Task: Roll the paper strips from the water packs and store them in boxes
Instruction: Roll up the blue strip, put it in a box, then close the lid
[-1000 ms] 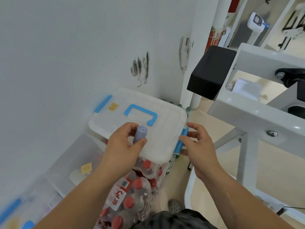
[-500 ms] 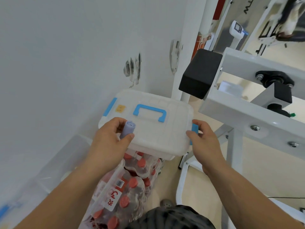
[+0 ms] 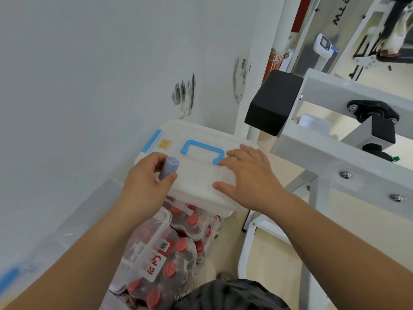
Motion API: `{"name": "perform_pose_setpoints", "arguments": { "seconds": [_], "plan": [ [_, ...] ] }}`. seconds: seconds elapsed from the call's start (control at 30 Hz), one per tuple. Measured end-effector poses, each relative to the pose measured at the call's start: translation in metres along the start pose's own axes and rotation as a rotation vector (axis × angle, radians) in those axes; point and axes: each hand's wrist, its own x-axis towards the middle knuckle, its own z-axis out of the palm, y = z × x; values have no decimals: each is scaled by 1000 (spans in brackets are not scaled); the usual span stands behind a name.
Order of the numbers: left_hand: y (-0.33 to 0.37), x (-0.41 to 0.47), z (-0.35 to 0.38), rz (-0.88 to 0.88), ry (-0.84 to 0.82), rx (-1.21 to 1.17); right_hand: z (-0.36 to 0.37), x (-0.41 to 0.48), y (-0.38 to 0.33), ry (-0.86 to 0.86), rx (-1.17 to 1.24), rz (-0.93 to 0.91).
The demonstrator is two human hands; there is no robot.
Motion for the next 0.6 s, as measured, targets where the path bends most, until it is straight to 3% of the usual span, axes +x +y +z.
{"name": "perform_pose_setpoints", "arguments": {
  "seconds": [0.13, 0.3, 0.6],
  "plan": [
    [2, 1, -8, 24, 52, -16, -3, 39, -17, 17, 1, -62],
    [-7, 22, -28, -6, 45, 124, 4, 73, -33, -15, -97, -24],
    [-7, 57, -37, -28, -211, 450, 21, 71, -24, 64, -7, 59]
  ]
}}
